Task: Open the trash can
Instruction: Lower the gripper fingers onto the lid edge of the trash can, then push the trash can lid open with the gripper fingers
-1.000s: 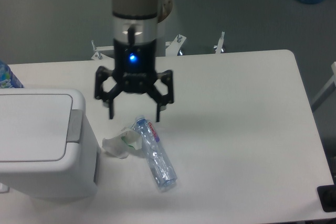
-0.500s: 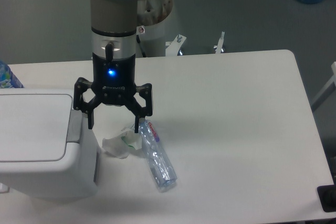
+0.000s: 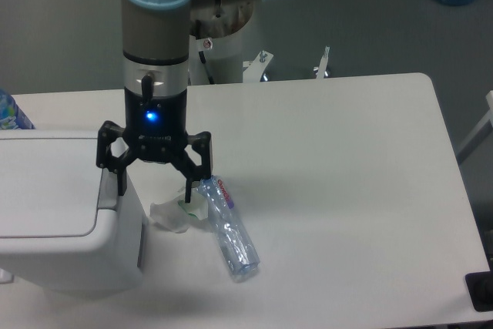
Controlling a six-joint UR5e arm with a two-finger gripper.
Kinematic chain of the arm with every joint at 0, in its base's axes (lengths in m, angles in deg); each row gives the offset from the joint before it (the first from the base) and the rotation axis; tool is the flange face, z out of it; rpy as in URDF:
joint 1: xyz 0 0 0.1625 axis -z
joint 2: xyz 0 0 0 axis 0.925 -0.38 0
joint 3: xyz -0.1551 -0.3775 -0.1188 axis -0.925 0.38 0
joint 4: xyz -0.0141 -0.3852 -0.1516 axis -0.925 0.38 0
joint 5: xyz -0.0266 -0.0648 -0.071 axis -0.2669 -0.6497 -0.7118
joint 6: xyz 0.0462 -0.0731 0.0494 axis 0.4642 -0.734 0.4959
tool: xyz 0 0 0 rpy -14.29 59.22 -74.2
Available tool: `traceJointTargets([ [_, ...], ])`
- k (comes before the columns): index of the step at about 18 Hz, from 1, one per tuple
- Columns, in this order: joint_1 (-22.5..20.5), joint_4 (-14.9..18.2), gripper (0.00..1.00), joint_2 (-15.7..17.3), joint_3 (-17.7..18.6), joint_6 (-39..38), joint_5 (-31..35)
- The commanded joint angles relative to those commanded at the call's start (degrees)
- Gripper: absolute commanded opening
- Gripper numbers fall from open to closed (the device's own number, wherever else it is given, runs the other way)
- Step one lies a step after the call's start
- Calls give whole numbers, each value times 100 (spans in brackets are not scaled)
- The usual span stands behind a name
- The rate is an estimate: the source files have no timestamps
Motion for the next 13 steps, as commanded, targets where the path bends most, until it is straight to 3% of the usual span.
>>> traceJointTargets([
  [13,18,0,100,-9,44,0,9],
])
